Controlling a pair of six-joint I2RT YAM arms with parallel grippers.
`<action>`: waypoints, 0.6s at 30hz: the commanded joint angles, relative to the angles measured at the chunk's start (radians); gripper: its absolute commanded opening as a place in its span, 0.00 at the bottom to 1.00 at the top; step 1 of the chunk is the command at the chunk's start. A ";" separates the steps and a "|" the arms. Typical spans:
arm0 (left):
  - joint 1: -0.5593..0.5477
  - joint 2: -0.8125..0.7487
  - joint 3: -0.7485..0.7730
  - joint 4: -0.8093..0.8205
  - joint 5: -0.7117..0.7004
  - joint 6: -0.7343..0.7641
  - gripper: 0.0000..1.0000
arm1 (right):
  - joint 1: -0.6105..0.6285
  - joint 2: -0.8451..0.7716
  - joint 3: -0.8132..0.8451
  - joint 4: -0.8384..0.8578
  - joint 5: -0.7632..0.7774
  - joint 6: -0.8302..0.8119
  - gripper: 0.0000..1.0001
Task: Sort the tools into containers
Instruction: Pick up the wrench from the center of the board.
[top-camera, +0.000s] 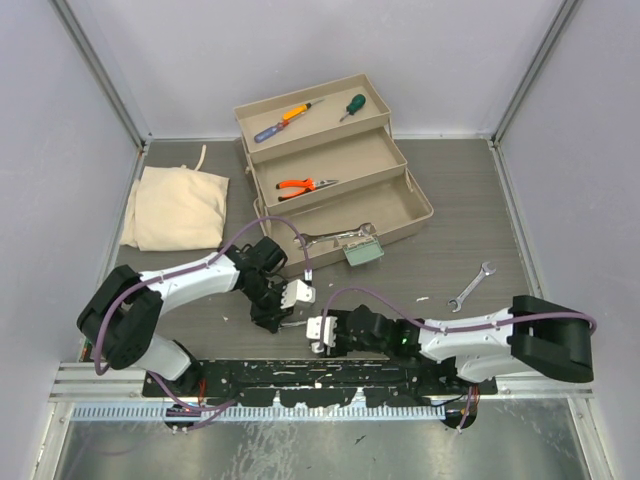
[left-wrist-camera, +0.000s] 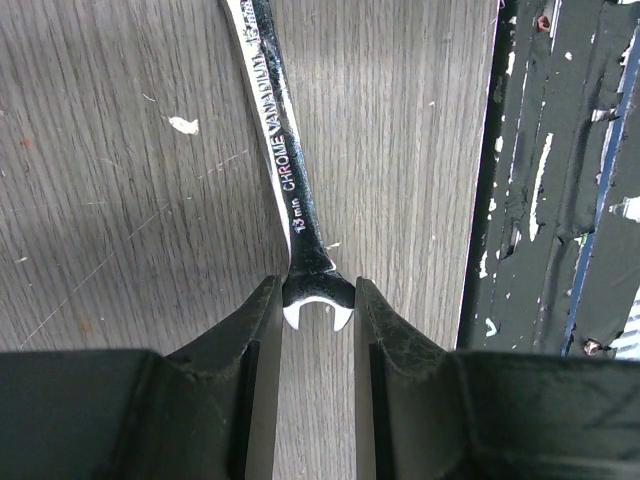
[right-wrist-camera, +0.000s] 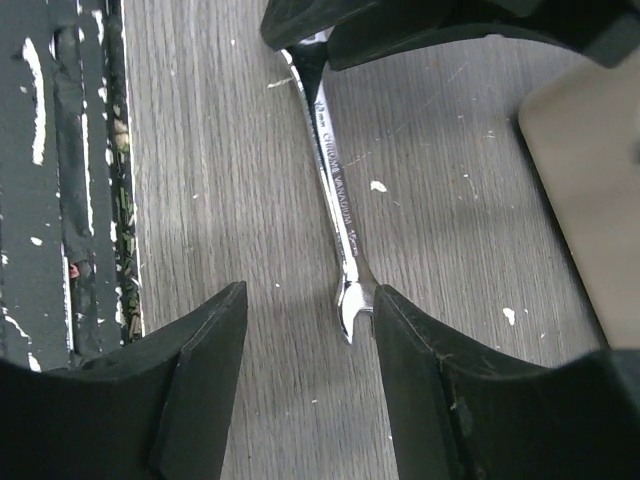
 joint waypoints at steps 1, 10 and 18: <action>0.007 -0.007 0.036 -0.012 0.044 0.014 0.03 | 0.042 0.077 0.037 0.121 0.095 -0.162 0.57; 0.007 -0.007 0.036 -0.016 0.049 0.017 0.03 | 0.111 0.225 0.106 0.097 0.265 -0.310 0.50; 0.008 -0.011 0.038 -0.016 0.052 0.021 0.03 | 0.172 0.338 0.168 0.068 0.336 -0.400 0.47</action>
